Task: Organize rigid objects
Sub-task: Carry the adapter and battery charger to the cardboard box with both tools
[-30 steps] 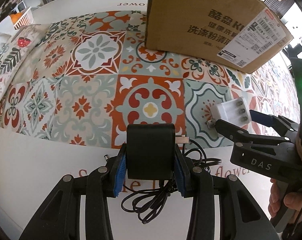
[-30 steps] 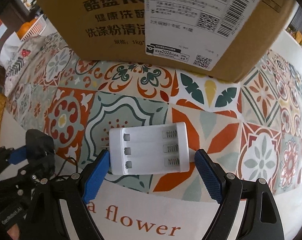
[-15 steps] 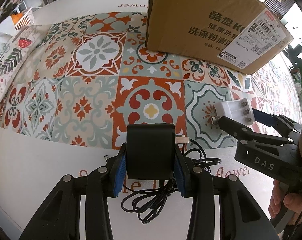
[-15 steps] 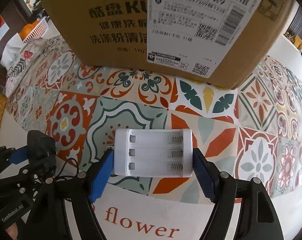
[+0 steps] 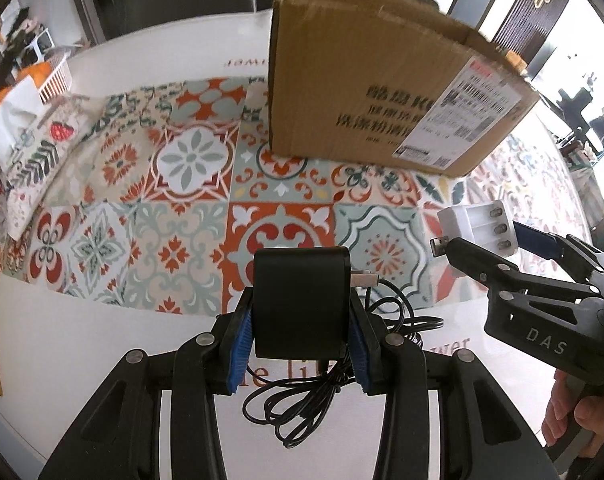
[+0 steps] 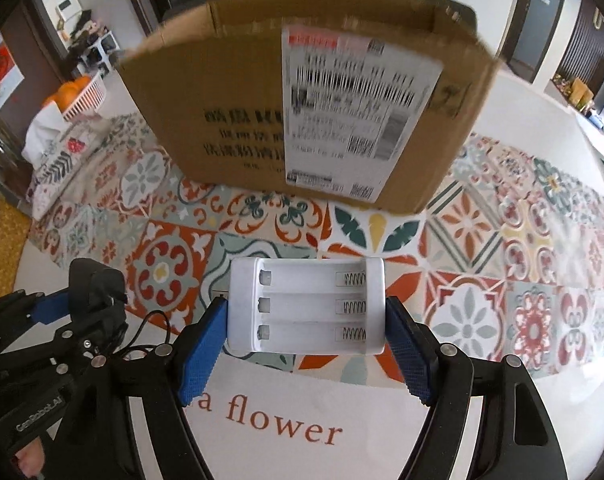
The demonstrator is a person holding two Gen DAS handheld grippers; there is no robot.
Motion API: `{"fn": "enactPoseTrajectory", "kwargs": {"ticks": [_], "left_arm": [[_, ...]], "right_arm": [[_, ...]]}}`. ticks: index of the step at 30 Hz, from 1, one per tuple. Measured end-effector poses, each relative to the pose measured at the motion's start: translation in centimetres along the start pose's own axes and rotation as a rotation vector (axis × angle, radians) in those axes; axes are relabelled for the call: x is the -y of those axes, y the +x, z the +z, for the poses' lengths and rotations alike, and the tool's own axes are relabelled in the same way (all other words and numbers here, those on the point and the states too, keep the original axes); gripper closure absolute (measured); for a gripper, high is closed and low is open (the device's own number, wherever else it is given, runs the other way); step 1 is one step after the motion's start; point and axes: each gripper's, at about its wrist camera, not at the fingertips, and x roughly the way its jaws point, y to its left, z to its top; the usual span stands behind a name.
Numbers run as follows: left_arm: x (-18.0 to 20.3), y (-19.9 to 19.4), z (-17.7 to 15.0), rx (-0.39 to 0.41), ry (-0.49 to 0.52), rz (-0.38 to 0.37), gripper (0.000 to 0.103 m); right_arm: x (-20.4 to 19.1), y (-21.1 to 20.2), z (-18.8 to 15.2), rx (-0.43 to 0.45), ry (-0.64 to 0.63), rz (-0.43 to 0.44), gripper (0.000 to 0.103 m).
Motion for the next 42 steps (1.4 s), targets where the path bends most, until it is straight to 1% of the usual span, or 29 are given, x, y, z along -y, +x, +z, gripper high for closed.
{"fn": "enactPoseTrajectory", "kwargs": {"ticks": [2,8,16,17,18,25,38,42], "left_arm": [[0.9,-1.5,0.1,0.026,0.008,0.0,0.062],[1.8,-4.7,0.7,0.106,0.033,0.002,0.062],[2.8,-8.5,1.6,0.203,0.055,-0.025,0.062],[3.0,-9.0,1.9,0.218,0.06,-0.028,0.062],[3.0,-9.4,2.1,0.228,0.063,-0.031,0.062],[4.1,-12.4,4.0,0.322,0.097,-0.034,0.062],[5.7,-15.6,8.0,0.449,0.142,-0.039,0.062],[6.1,-16.1,9.4,0.474,0.153,-0.04,0.062]], "right_arm": [[0.0,-1.1,0.1,0.027,0.003,-0.001,0.026],[-0.1,-4.7,0.4,0.11,0.004,-0.008,0.026],[0.0,-8.9,1.1,0.208,0.003,-0.003,0.026],[0.0,-9.8,1.4,0.233,0.002,-0.003,0.026],[0.0,-9.8,1.4,0.233,0.002,-0.003,0.026],[-0.2,-12.1,2.4,0.316,0.003,0.006,0.026],[0.7,-16.0,5.6,0.44,-0.004,-0.021,0.026],[1.1,-17.1,6.8,0.476,-0.007,-0.033,0.026]]}}
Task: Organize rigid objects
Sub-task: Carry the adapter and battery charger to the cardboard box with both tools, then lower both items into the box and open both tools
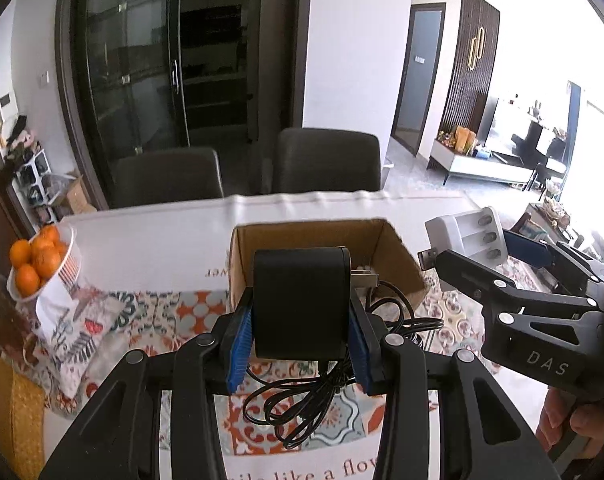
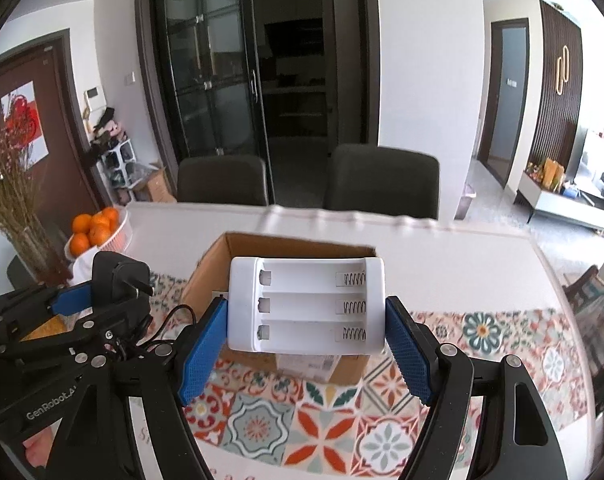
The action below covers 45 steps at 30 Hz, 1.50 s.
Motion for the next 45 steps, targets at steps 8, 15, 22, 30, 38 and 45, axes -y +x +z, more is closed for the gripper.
{"fn": "enactPoseTrajectory", "kwargs": {"ticks": [8,15,22,30,38,45], "left_arm": [[0.1,2.2,2.9,-0.001,0.015,-0.029,0.062],[0.1,4.9,4.7,-0.033,0.038,-0.036,0.062],[-0.3,8.5,5.8,-0.091,0.047,-0.027,0.062],[-0.3,13.4,5.6,-0.217,0.042,-0.056,0.062],[-0.6,17.3,4.7,-0.31,0.011,-0.067,0.062],[-0.8,19.4,5.1,-0.327,0.014,-0.052,0.062]], "right_arm": [[0.8,0.8,2.6,0.025,-0.013,-0.02,0.026],[1.8,3.4,4.2,-0.005,-0.014,-0.024,0.026],[2.7,7.1,5.2,-0.073,-0.012,-0.027,0.026],[3.8,11.9,5.1,-0.19,-0.016,-0.02,0.026],[4.8,15.6,4.2,-0.291,0.004,0.004,0.026],[5.1,17.7,3.8,-0.335,0.018,-0.007,0.026]]}}
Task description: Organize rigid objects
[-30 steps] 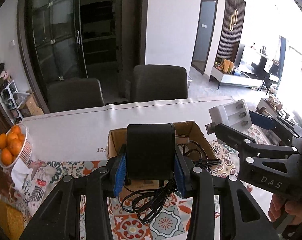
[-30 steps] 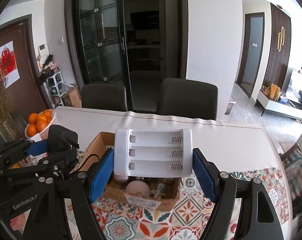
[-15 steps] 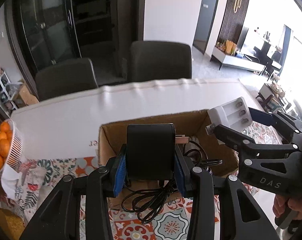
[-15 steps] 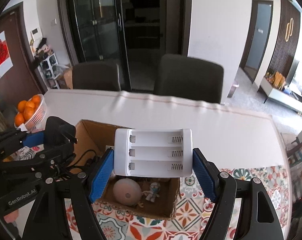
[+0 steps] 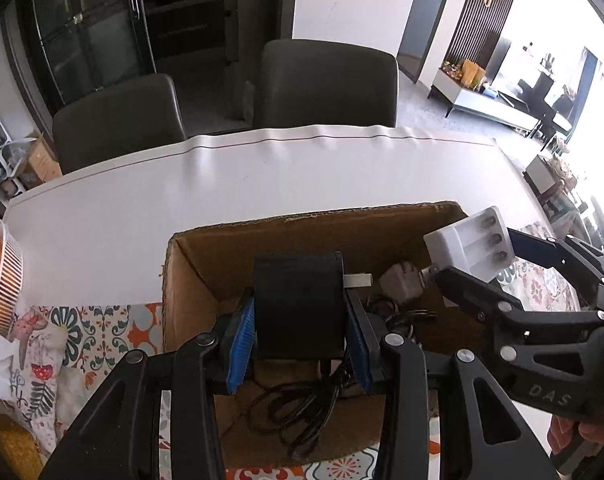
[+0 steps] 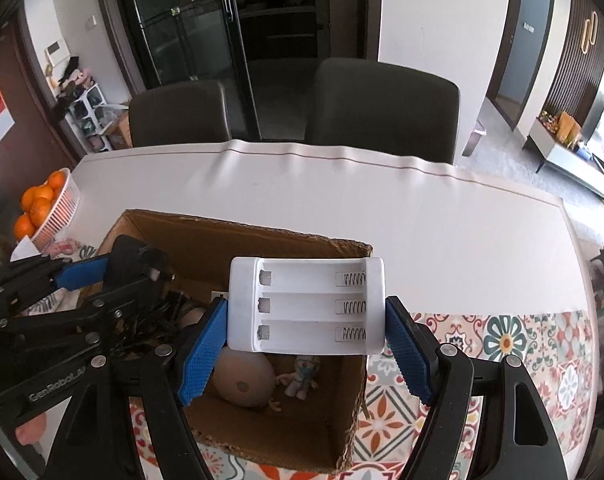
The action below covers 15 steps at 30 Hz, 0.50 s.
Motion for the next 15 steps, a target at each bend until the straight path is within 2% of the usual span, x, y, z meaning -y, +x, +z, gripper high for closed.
{"fn": "enactPoseTrajectory", "kwargs": {"ticks": [1,4,10,13,15], "left_arm": [[0.0,-0.1,0.0,0.009,0.0,0.005,0.061],[-0.1,-0.7,0.2,0.038,0.009,0.032,0.049],[-0.9,-2.8,-0.4,0.087,-0.007,0.157,0.04],[-1.4,-4.3,-1.1,0.124,-0.024,0.218,0.028],[-1.6,-5.4,-1.6,0.155,-0.033,0.26,0.025]], "right_arm": [[0.0,0.1,0.0,-0.002,0.001,0.002,0.026],[-0.1,0.3,0.1,-0.009,0.001,0.005,0.026],[-0.5,0.1,0.2,-0.006,0.001,0.009,0.026],[-0.9,-0.3,0.2,-0.003,-0.002,0.009,0.026],[-1.3,-0.8,0.1,0.0,0.0,-0.006,0.026]]}}
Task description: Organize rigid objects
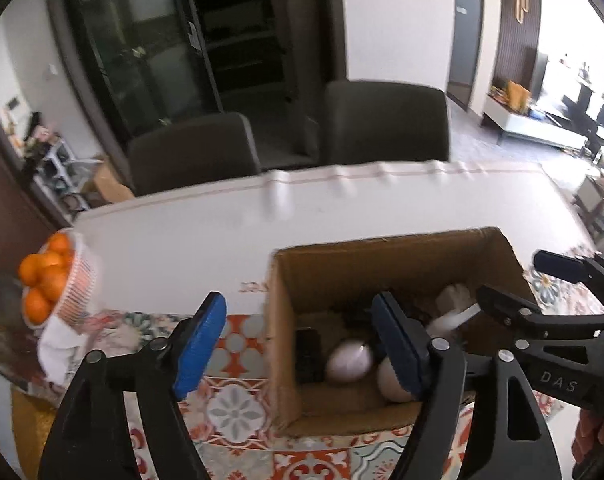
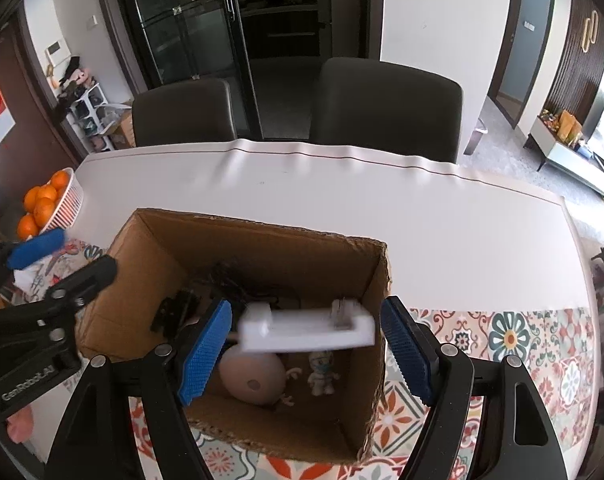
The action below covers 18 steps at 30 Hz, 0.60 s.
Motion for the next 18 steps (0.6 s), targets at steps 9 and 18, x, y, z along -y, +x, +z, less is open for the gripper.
{"fn": "enactPoseTrajectory", "kwargs": {"ticks": [9,18], "left_arm": [[-1.2,-4.7,-2.4,0.078,-0.051,0.092,0.011],[-1.8,-10.7,-5.9,0.154,-0.115,0.057,0.003]], "right_arm": [[-0.9,-4.8,-2.0,0.078,0.02,-0.092,0.022],[-1.9,-12.7,-5.4,0.24,0.037,-0.193,0.009]]}}
